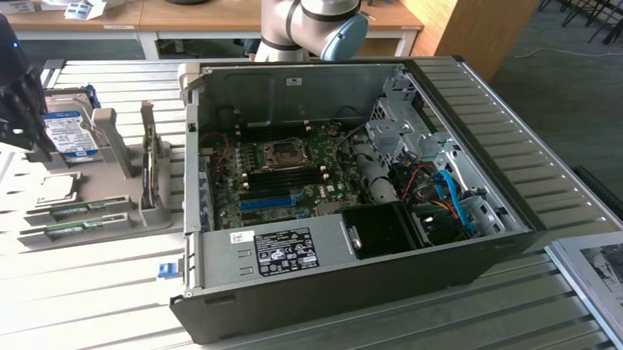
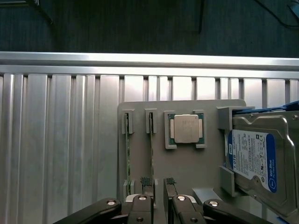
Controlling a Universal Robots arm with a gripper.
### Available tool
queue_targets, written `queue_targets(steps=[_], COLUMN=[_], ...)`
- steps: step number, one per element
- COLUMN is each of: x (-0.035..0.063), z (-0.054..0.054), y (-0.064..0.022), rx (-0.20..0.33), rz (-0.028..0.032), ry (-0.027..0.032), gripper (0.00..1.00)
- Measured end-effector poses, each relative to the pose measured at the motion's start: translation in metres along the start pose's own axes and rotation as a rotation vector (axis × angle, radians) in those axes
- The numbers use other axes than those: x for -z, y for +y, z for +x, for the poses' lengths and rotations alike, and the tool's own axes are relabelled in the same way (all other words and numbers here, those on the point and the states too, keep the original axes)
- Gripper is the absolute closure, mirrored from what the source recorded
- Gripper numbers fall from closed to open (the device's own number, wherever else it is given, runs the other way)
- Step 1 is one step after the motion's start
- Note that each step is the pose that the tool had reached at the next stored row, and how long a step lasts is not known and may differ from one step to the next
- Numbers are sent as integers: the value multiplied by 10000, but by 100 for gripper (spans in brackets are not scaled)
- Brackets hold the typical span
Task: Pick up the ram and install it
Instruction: 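Pick up the ram and move it above insertion slot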
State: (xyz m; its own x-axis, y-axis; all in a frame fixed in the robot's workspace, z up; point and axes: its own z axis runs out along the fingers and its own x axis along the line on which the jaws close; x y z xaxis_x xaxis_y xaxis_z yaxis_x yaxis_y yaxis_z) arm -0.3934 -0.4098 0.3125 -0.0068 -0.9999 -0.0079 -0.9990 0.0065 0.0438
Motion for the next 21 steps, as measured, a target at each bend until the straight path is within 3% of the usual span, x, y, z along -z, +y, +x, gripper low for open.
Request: queue_targets(steps=[21], x=[-189], z=[1], y=[-8], rx=[-1], rz=[0], ry=[3], gripper=[76])
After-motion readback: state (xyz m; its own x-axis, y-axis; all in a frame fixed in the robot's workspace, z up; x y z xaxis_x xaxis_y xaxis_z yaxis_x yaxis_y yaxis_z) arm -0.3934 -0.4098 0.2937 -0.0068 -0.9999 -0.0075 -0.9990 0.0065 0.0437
